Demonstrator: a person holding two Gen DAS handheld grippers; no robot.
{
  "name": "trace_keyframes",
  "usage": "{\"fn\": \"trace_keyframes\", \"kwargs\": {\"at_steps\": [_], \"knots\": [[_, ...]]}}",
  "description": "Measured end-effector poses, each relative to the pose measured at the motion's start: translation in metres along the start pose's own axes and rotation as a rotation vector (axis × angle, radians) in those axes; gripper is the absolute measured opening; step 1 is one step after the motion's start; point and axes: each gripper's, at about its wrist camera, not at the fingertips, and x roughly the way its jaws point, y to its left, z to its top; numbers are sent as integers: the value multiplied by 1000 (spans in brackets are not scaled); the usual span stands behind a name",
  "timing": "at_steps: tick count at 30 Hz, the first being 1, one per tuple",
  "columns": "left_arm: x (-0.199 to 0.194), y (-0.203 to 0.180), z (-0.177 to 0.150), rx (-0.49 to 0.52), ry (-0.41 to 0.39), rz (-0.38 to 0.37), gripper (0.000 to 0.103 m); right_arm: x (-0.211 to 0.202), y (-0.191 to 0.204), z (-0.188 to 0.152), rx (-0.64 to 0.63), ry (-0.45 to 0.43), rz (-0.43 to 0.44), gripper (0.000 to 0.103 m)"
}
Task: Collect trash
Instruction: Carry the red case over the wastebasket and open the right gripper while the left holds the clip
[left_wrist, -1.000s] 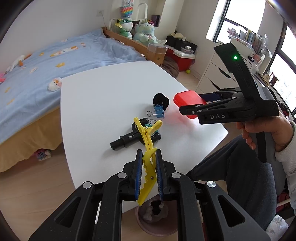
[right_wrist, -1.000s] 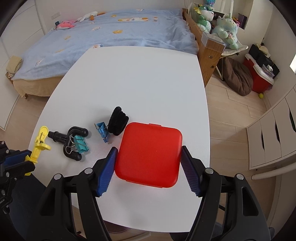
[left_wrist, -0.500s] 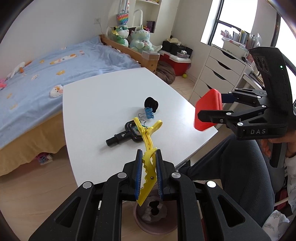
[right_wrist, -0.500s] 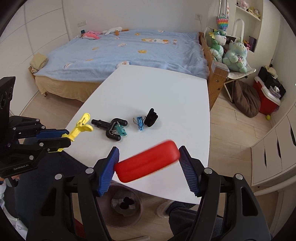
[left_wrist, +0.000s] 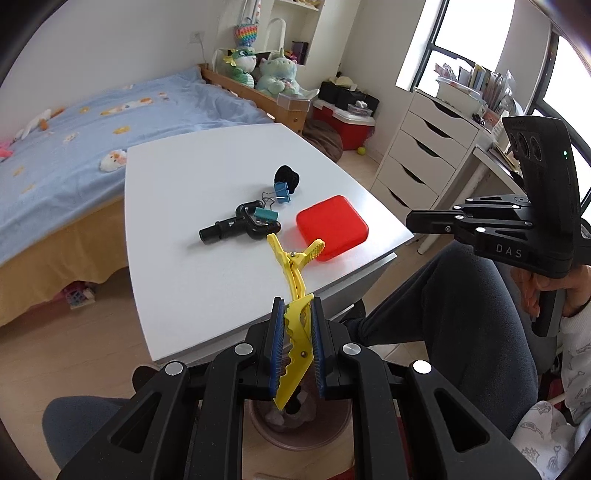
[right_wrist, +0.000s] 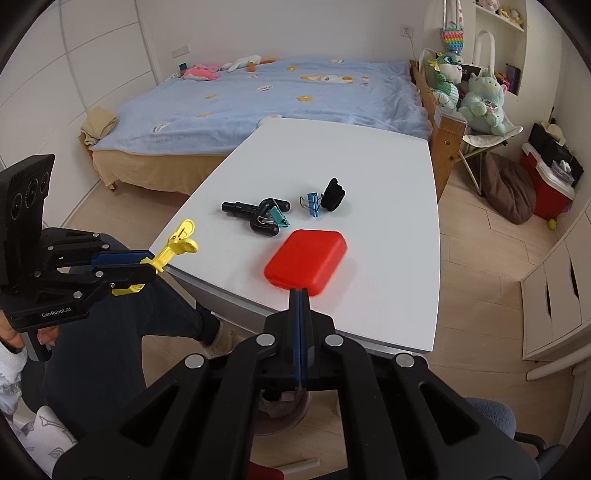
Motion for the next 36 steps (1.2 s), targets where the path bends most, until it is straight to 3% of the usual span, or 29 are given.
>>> {"fn": "trace_keyframes", "kwargs": {"at_steps": [8, 10, 11, 13, 14, 22, 36], "knots": [[-4, 0, 3, 6, -7, 10, 13, 3, -3, 3, 5, 4, -23, 1], [-6, 0, 3, 7, -12, 12, 13, 6, -5, 5, 15, 11, -38, 7], [-7, 0, 3, 7, -14, 14, 13, 8, -6, 7, 15, 13, -51, 17], [-8, 0, 3, 8, -17, 17, 13, 11, -10, 10, 32, 7, -65, 94], [-9, 0, 3, 8, -18, 18, 13, 11, -12, 12, 52, -11, -54, 99], [-13, 1, 1, 1, -23, 22, 13, 46, -19, 35, 136, 71, -113, 99], [-15, 10, -1, -22, -29, 26, 13, 104, 4, 57, 102, 189, -183, 99]]}}
